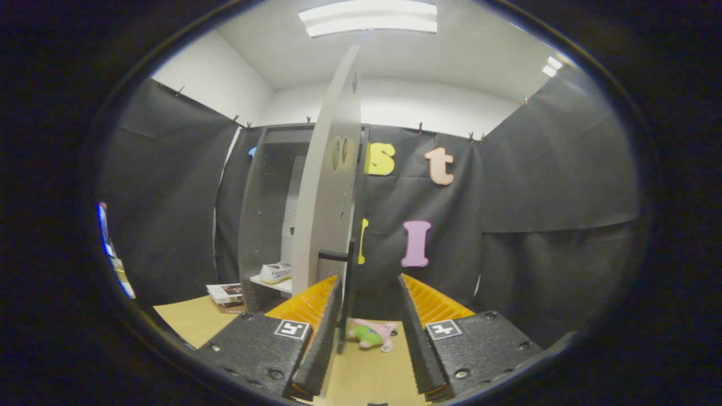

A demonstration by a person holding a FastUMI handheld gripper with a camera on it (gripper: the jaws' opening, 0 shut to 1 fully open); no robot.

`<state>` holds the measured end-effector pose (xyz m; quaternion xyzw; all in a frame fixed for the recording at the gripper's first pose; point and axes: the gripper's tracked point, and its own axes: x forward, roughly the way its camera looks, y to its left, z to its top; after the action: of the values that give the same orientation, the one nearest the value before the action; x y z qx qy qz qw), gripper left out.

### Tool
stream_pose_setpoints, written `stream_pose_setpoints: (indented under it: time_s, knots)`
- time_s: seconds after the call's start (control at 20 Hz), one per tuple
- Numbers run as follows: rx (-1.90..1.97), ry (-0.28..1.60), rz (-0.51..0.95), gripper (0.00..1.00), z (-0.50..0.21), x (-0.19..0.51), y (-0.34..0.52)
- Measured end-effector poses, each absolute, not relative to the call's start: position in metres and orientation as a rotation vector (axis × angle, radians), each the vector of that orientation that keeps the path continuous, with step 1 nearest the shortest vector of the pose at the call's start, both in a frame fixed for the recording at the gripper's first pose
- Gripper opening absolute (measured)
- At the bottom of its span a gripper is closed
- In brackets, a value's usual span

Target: Open the shoe cabinet door, grab the shoes and put them into the shoe cabinet, then close the shoe cabinet door.

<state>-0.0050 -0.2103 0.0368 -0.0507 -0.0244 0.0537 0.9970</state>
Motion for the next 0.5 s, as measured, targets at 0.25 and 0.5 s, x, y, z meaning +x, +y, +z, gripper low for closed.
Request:
stream_pose_setpoints:
  time_s: [0.25,0.5]
  knots:
    - [-0.073,-0.054,0.021,1.0,0.032,-0.058,-0.178]
    - [0.015,-0.016,0.009,1.0,0.001,-0.083,-0.117]
